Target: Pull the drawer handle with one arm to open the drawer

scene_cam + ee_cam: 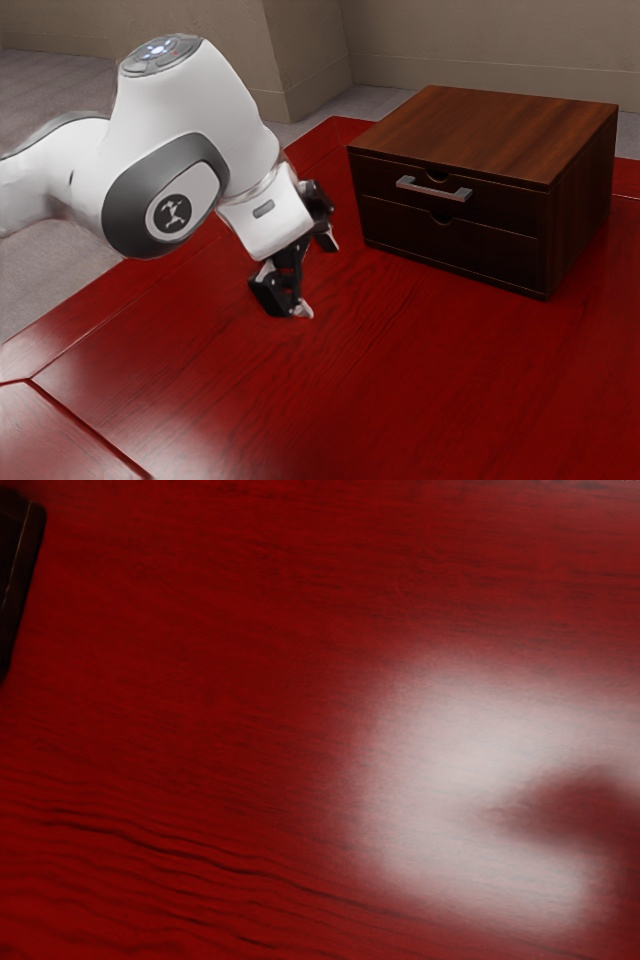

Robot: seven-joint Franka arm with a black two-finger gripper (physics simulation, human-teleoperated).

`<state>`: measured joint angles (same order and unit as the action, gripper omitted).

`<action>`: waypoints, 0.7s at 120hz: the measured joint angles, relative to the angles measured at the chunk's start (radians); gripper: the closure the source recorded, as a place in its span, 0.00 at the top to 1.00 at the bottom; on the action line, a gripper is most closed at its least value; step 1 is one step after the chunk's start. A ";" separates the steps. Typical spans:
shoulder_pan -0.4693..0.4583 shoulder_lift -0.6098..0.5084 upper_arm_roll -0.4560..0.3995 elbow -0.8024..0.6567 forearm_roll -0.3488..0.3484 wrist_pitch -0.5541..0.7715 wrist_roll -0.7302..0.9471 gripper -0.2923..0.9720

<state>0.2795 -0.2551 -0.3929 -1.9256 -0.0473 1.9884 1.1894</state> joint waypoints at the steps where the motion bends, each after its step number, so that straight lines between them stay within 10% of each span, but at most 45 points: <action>1: 0.000 0.008 0.000 0.005 0.000 0.008 0.007 0.77; 45: -0.034 0.350 0.000 0.298 0.003 0.236 0.222 0.77; 84: -0.040 0.424 0.021 0.327 0.007 0.264 0.324 0.77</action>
<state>0.2393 0.1692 -0.3721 -1.5986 -0.0401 2.2523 1.5138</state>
